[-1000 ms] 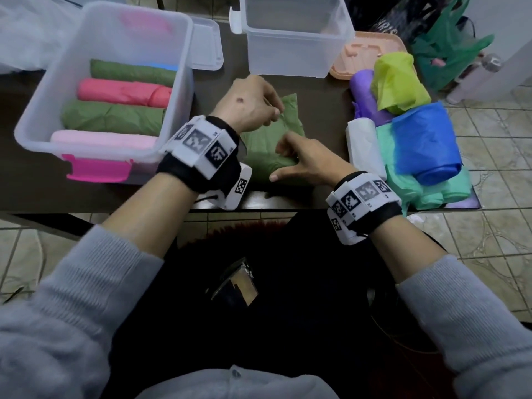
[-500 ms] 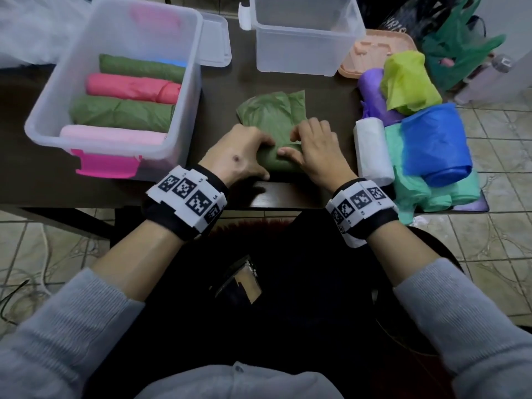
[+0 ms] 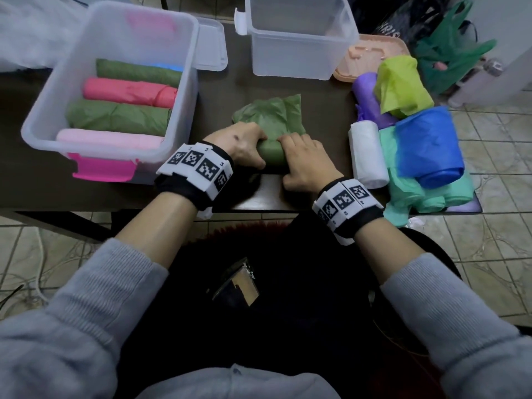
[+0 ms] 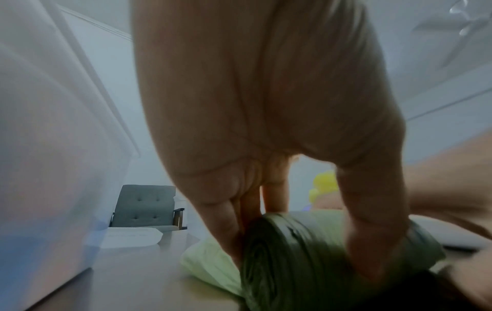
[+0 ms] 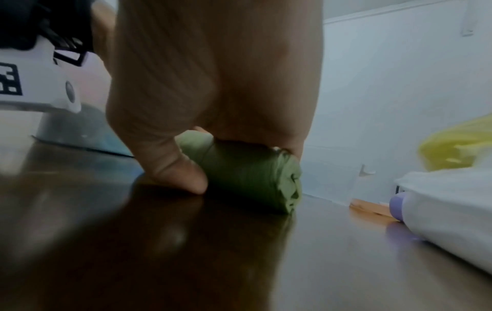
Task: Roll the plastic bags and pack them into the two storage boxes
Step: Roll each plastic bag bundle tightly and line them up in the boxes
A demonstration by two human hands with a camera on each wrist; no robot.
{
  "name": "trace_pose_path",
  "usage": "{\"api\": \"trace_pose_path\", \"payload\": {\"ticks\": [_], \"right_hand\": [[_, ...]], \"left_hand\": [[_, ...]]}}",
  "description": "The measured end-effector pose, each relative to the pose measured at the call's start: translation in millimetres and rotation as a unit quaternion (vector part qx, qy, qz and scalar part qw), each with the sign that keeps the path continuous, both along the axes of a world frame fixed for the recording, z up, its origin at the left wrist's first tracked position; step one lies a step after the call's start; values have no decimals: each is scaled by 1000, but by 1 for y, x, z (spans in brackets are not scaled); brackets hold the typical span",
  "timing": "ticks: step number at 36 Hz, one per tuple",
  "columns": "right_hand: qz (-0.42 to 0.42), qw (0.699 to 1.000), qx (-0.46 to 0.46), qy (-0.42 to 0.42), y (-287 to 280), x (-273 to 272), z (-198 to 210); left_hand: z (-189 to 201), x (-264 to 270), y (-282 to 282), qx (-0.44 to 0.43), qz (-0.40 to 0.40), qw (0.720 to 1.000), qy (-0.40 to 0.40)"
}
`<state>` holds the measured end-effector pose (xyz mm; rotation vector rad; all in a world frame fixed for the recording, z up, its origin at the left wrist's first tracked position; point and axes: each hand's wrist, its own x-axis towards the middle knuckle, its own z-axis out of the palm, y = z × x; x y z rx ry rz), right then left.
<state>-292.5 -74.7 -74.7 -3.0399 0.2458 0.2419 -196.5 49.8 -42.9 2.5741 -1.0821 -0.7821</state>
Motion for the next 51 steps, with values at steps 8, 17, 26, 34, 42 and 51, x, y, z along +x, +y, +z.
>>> {"api": "trace_pose_path", "payload": {"ticks": [8, 17, 26, 34, 42, 51], "right_hand": [[-35, 998, 16, 47, 13, 2, 7], [-67, 985, 101, 121, 22, -4, 18], [-29, 997, -20, -62, 35, -21, 6], [-36, 992, 117, 25, 6, 0, 20], [-50, 982, 112, 141, -16, 33, 40], [-52, 977, 114, 170, -9, 52, 27]], "left_hand": [[-19, -14, 8, -94, -11, 991, -95], [-10, -9, 13, -40, -24, 998, -45], [-9, 3, 4, -29, -2, 1000, 6], [-14, 1, 7, -100, 31, 993, -62], [-8, 8, 8, -104, 45, 993, -28], [-9, 11, 6, -112, 50, 992, -13]]}}
